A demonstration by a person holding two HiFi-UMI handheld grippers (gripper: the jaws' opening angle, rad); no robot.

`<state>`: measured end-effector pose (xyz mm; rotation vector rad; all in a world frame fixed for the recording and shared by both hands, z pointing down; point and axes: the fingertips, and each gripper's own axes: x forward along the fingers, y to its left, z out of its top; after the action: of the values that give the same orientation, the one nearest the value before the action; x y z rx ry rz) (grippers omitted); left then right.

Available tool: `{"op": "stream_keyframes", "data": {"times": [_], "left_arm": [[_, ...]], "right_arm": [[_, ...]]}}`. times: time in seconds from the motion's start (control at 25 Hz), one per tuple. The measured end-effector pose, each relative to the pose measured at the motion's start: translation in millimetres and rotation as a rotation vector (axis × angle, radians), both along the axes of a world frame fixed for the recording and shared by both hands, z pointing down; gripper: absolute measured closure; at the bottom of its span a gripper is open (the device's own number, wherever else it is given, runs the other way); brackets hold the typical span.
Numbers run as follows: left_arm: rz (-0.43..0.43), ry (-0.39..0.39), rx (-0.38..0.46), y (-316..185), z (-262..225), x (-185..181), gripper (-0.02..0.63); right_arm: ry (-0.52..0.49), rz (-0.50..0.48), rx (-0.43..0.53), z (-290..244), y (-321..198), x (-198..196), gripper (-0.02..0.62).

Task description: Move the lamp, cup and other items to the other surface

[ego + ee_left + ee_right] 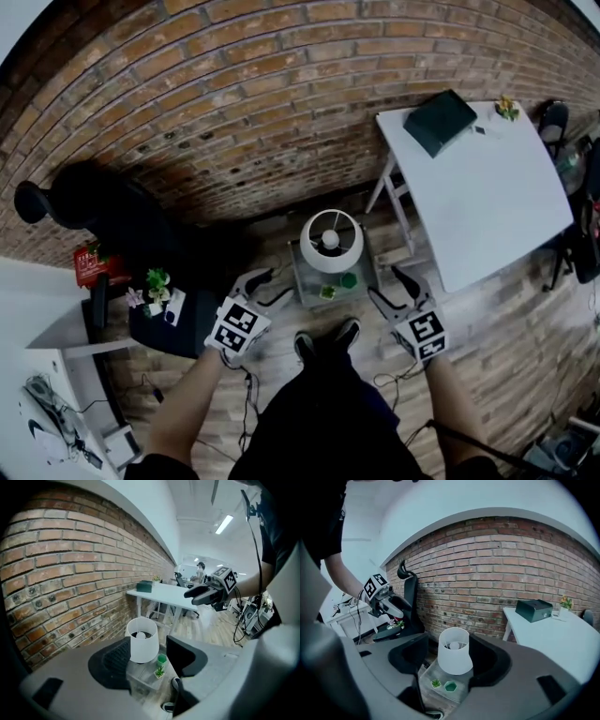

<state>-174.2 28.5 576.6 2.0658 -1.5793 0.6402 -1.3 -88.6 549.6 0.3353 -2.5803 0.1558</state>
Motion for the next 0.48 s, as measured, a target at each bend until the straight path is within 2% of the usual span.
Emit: {"op": "stream_keyframes", "data": {"times": [0.28, 0.4, 0.48], "left_arm": [[-0.008, -0.007, -0.062, -26, 41, -7, 0.374], [0.028, 0.016, -0.072, -32, 60, -9, 0.374], [0.065, 0.004, -0.100, -35, 78, -12, 0.374]], "right_arm": [[0.032, -0.031, -0.046, 43, -24, -1, 0.321], [0.042, -0.024, -0.063, 57, -30, -4, 0.321], [0.052, -0.022, -0.065, 71, -34, -5, 0.321]]}}
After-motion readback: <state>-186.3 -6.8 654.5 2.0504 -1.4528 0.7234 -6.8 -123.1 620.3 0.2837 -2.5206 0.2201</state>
